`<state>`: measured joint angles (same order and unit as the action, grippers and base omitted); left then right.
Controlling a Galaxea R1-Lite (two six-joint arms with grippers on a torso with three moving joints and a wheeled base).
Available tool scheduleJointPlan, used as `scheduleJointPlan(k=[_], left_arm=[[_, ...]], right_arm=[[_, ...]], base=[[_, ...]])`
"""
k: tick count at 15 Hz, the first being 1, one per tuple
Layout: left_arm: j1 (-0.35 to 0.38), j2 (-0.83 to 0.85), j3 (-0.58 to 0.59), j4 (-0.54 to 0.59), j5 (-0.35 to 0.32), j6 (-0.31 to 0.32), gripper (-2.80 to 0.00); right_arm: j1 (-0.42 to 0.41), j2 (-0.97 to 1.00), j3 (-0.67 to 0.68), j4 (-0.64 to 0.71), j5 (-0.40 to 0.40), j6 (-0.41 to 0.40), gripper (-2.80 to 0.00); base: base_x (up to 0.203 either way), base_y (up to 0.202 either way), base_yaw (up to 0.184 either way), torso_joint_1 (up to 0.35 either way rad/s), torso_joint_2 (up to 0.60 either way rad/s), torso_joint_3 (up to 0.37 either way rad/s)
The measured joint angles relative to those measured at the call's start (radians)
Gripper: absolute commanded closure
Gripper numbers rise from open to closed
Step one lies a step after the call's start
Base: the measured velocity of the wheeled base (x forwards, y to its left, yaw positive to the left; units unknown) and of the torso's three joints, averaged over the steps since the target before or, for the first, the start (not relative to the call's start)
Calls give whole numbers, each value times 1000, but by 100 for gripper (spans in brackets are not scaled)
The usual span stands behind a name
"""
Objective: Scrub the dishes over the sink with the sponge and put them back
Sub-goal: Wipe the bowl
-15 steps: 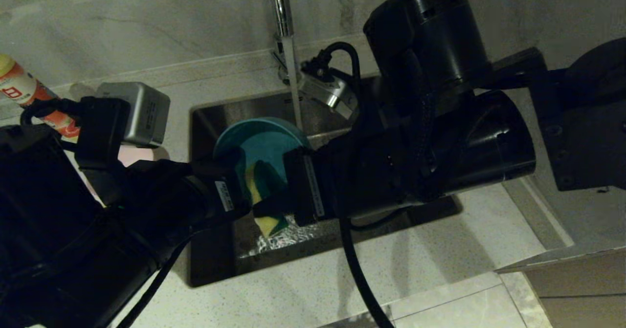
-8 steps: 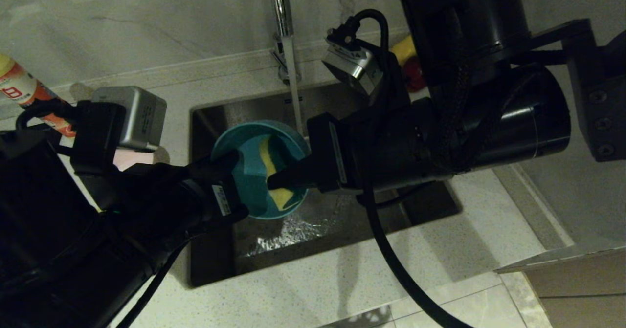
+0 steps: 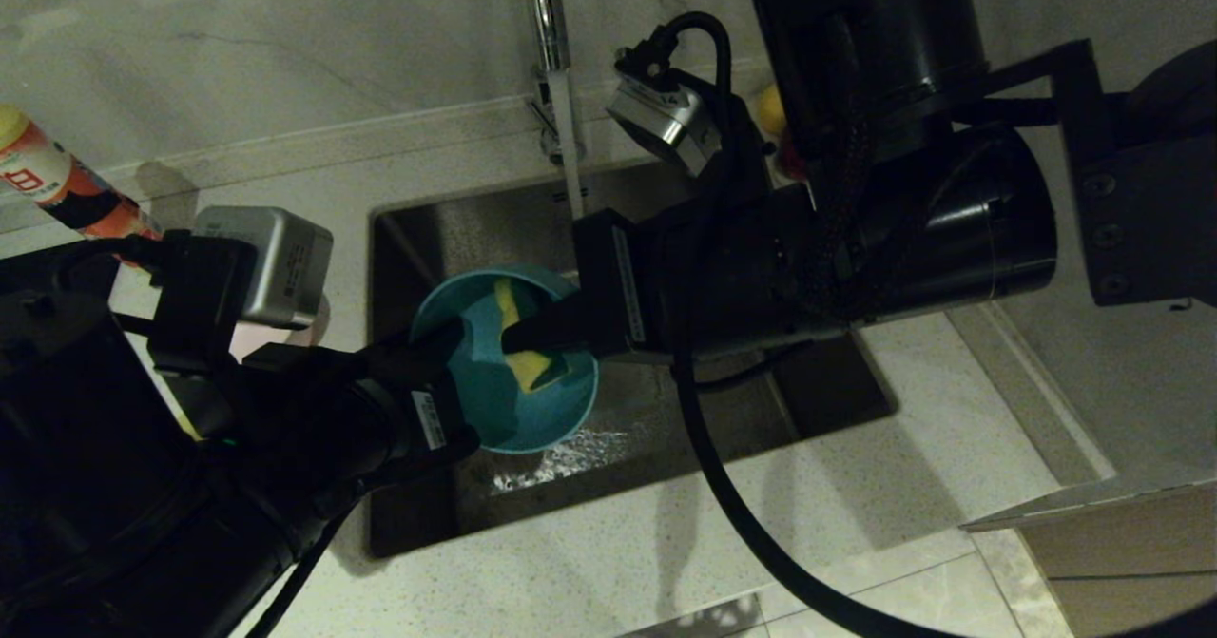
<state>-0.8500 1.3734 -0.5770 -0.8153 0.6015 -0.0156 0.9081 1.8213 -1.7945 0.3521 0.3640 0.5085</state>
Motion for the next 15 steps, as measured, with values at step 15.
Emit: scheduleJointPlan(k=[15], left_arm=[[2, -18, 6, 0, 2, 0, 0]], right_arm=[[20, 7, 3, 14, 0, 2, 0]], base=[[0, 0, 0, 0, 0, 0]])
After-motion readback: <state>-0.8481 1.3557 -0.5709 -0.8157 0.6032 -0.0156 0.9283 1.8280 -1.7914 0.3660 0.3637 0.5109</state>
